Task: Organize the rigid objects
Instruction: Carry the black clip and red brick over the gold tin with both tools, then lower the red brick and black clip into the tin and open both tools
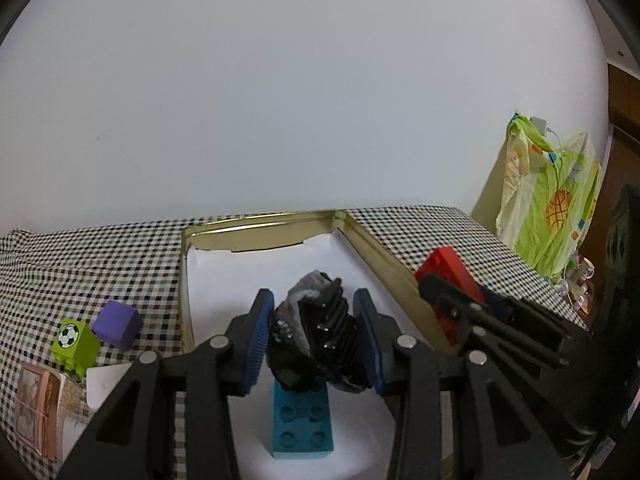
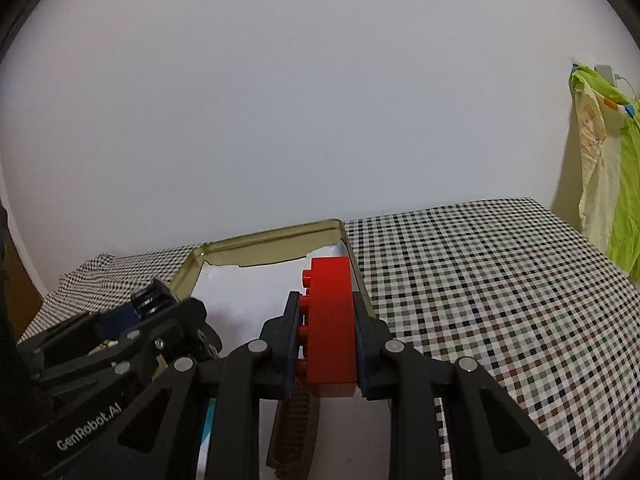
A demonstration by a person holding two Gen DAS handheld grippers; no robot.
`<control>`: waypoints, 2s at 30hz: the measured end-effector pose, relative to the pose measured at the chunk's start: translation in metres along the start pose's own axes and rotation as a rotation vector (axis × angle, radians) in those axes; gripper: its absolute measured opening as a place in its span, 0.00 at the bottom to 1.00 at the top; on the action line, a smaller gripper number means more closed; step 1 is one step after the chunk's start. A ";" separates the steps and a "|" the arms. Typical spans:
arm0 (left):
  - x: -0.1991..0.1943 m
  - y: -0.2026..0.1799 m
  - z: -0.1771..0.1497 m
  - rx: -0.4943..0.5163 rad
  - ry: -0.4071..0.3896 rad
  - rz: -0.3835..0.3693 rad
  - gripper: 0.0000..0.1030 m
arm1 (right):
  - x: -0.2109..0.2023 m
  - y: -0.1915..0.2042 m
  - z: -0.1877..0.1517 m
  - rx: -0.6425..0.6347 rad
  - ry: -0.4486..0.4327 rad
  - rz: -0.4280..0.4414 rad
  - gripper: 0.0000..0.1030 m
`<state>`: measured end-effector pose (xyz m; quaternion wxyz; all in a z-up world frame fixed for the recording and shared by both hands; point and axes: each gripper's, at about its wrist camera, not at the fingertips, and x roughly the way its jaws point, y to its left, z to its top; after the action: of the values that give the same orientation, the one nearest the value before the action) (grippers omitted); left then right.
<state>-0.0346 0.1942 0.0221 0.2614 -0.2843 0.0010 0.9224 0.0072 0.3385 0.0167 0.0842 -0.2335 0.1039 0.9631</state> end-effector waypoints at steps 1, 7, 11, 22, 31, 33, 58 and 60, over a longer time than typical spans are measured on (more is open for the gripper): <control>0.000 0.001 0.001 -0.006 0.001 -0.002 0.39 | 0.001 0.001 -0.001 -0.001 0.007 0.000 0.24; 0.001 0.003 0.002 -0.004 0.005 0.020 0.39 | 0.010 0.002 -0.001 -0.007 0.036 -0.001 0.24; 0.003 0.006 0.003 -0.013 0.010 0.026 0.39 | 0.015 0.000 -0.003 -0.008 0.059 0.004 0.24; 0.006 0.006 0.003 -0.007 0.017 0.025 0.39 | 0.020 -0.003 -0.004 0.002 0.079 0.011 0.24; 0.007 0.017 0.004 -0.079 0.042 0.037 0.74 | 0.013 -0.012 -0.004 0.065 0.063 0.008 0.48; 0.003 0.023 0.004 -0.118 0.025 0.036 0.87 | 0.007 -0.020 -0.004 0.119 0.038 0.044 0.57; -0.027 0.021 -0.008 -0.004 -0.163 0.199 0.97 | -0.053 -0.024 -0.006 0.140 -0.289 -0.195 0.85; -0.028 0.024 -0.008 -0.008 -0.162 0.202 0.97 | -0.054 -0.023 -0.007 0.135 -0.293 -0.199 0.85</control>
<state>-0.0220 0.1584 0.0264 0.1654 -0.2086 0.0048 0.9639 0.0622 0.3525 0.0323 0.2088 -0.0936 0.1314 0.9646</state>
